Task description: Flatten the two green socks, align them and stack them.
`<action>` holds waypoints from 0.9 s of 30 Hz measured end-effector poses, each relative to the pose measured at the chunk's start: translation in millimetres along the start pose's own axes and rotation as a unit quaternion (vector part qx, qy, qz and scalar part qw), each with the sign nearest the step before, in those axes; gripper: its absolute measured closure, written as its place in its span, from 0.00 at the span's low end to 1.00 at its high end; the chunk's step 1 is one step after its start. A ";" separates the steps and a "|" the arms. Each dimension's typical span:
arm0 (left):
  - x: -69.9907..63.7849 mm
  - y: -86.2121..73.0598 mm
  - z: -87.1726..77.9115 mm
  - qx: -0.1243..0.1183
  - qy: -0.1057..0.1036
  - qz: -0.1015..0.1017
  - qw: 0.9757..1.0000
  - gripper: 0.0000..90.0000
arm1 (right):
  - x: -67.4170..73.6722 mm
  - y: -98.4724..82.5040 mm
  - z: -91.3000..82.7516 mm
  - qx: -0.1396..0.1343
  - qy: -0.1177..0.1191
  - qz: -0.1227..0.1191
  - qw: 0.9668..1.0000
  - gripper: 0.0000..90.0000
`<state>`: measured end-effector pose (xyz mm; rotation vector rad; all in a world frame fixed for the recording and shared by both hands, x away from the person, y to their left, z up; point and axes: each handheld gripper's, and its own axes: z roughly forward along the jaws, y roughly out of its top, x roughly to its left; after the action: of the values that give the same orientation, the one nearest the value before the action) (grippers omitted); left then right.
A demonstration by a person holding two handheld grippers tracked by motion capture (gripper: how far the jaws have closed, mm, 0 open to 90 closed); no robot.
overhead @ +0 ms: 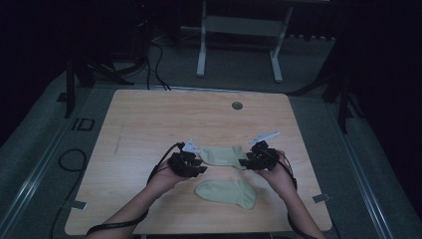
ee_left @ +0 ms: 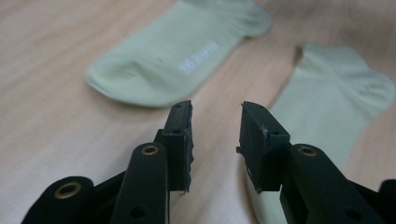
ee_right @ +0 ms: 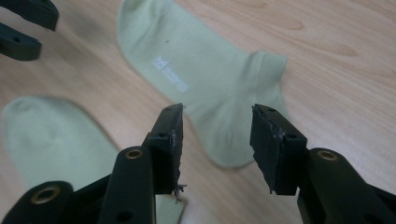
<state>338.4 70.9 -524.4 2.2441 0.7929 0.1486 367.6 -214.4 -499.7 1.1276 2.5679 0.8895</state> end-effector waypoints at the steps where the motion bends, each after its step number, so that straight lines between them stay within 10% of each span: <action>1: -2.7 -3.1 0.0 0.004 -0.002 -0.001 1.000 0.71 | 0.7 -1.8 -1.7 -0.002 0.003 0.000 1.000 0.60; 27: -28.9 -40.9 8.8 0.040 -0.031 -0.001 0.999 0.68 | 34.9 -85.7 -6.3 0.046 -0.016 -0.008 0.999 0.65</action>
<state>297.7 70.6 -554.9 2.3116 0.7808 0.0478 289.5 -237.3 -544.0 1.1351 2.6126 0.7495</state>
